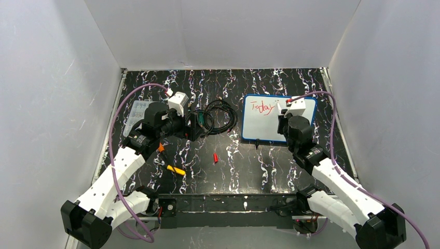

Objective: Write a sentence on the whiteboard

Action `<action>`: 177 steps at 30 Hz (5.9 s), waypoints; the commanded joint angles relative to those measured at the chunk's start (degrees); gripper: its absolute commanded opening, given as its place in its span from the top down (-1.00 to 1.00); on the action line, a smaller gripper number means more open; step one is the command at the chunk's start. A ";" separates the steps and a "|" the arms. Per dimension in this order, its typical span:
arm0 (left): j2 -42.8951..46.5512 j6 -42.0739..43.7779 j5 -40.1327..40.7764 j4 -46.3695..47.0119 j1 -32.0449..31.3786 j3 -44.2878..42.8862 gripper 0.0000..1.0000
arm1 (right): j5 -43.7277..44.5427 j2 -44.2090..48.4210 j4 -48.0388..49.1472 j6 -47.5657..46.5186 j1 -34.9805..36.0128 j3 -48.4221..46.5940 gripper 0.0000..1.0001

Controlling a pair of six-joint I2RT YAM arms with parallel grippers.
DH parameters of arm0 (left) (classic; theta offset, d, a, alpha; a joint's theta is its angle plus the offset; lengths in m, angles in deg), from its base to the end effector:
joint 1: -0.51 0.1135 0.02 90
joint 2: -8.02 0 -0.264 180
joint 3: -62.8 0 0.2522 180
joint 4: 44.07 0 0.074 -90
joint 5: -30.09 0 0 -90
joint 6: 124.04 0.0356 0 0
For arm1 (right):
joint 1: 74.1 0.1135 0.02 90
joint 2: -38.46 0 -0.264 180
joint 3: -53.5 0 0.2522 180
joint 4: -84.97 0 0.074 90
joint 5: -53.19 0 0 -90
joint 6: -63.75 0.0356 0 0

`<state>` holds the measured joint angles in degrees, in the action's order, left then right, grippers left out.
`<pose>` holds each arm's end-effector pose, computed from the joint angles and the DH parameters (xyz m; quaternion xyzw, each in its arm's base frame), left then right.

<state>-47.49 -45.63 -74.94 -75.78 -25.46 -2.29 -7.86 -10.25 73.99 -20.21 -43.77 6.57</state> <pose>0.1934 -0.1045 0.3322 0.1754 0.8069 -0.2809 0.4891 0.1817 0.0863 0.2808 -0.0066 0.7724 0.0031 0.6351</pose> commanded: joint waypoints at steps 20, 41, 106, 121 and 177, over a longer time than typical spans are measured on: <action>1.51 -0.10 -0.58 0.64 0.22 0.27 -0.79 | 0.76 -1.26 4.89 -1.38 -0.36 -1.21 0.97; 1.70 -0.23 -0.79 0.64 0.22 0.27 -0.79 | 2.34 -0.88 -0.67 2.22 -0.36 0.43 0.97; 2.07 -0.60 -1.23 0.90 0.22 0.44 -0.79 | 2.60 8.37 -3.53 4.67 -0.36 2.80 0.97; 2.07 -0.51 -1.15 0.90 0.21 0.44 -0.79 | 7.39 6.31 0.38 2.58 -2.46 1.77 0.97; 3.09 -0.83 -1.67 1.09 0.27 0.71 -0.79 | 6.03 5.45 -4.39 5.69 -6.59 0.77 0.97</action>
<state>-45.76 -46.64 -75.84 -74.56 -25.46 -2.01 -3.03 -4.24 64.70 -12.38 -50.09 10.27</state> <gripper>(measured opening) 0.894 0.183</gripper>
